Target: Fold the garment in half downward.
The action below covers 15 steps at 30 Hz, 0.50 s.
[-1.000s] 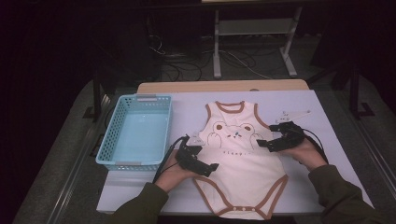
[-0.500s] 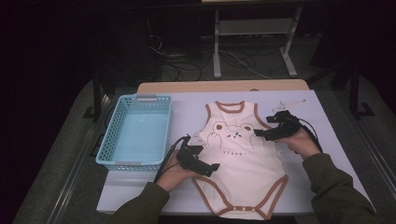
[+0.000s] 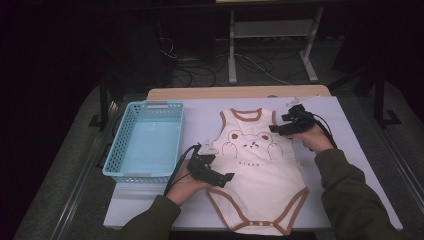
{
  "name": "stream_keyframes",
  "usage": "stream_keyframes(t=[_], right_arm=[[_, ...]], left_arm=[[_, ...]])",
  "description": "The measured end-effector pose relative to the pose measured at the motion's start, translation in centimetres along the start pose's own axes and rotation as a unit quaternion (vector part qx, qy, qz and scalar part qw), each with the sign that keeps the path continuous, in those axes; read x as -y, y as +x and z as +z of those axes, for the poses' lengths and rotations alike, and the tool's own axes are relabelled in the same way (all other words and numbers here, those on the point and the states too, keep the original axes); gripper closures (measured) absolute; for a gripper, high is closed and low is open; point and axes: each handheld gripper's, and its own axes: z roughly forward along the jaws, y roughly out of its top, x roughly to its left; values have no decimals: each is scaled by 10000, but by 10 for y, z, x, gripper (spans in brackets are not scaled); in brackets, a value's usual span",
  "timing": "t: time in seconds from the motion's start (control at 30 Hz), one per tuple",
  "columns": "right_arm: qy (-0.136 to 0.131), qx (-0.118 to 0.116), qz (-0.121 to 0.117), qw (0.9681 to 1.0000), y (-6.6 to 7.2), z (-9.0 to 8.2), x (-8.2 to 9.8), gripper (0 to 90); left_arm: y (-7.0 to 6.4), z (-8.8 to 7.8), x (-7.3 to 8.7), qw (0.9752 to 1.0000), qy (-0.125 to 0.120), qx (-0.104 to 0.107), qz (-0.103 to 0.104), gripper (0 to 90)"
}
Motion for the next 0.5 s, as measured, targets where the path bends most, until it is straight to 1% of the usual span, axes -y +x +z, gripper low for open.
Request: stream_keyframes(t=[0.03, 0.13, 0.17, 0.27, 0.3, 0.37, 0.43, 0.5], right_arm=[[4, -3, 31, 10000, -2, 1, -1, 246], [6, 27, 49, 10000, -7, 4, -4, 261], [17, 71, 125, 9999, -11, 8, -8, 294], [-22, 86, 167, 9998, -15, 11, -10, 311], [-37, 106, 214, 9997, -19, 15, -13, 328], [-35, 132, 234, 9996, -22, 19, -15, 350], [-43, 159, 309, 9994, -27, 24, -19, 366], [-56, 182, 331, 9993, -31, 27, -23, 376]], left_arm=[[1, -1, 0, 9999, 72, 11, 82, 0], [0, 0, 0, 9999, 73, 15, 73, 0], [0, 0, 0, 10000, 59, 20, 65, 0], [0, -1, 0, 9999, 64, 29, 90, 0], [0, 0, 0, 10000, 65, 23, 57, 0], [0, 0, 0, 10000, 72, 21, 60, 0], [0, -1, 0, 10000, 40, -6, 81, 0], [-1, -1, 0, 10000, -2, -14, 47, 0]])
